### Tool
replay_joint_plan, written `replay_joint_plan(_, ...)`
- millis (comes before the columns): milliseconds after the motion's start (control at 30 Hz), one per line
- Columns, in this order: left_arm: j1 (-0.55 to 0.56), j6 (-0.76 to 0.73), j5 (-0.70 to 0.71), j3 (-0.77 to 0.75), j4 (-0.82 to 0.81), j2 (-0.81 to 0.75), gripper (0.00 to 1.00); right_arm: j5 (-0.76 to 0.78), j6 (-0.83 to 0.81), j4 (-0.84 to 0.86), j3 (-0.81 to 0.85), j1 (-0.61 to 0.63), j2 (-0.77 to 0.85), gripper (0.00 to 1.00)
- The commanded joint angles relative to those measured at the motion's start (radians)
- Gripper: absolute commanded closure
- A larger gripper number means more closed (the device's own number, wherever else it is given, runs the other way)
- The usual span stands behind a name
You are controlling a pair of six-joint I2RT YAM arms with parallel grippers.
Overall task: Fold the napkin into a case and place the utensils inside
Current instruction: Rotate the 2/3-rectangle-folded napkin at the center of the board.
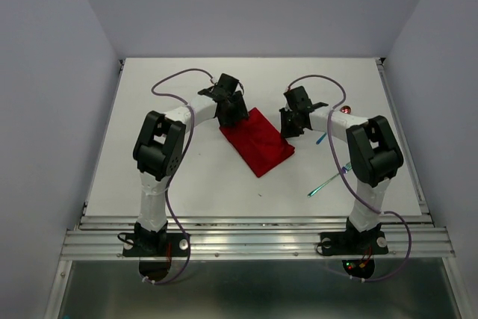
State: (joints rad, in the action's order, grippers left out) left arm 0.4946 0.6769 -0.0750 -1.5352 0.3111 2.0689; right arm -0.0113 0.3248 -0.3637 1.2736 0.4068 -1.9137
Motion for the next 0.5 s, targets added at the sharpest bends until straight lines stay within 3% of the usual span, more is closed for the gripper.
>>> replay_joint_plan(0,-0.002,-0.025,-0.008,-0.046,0.013,-0.013,0.31,-0.001,-0.001,0.009,-0.04,0.004,0.007,0.81)
replay_joint_plan(33,-0.002,-0.027,-0.011,-0.046,0.011,-0.01,0.32,-0.007,0.02,0.025,-0.066,0.004,0.018,0.88)
replay_joint_plan(133,-0.002,-0.031,-0.023,-0.048,0.006,-0.001,0.34,-0.021,0.063,0.055,-0.132,0.004,0.054,0.94)
replay_joint_plan(467,-0.002,-0.036,-0.089,-0.057,-0.018,0.036,0.37,-0.087,0.236,0.143,-0.322,0.055,0.198,0.99)
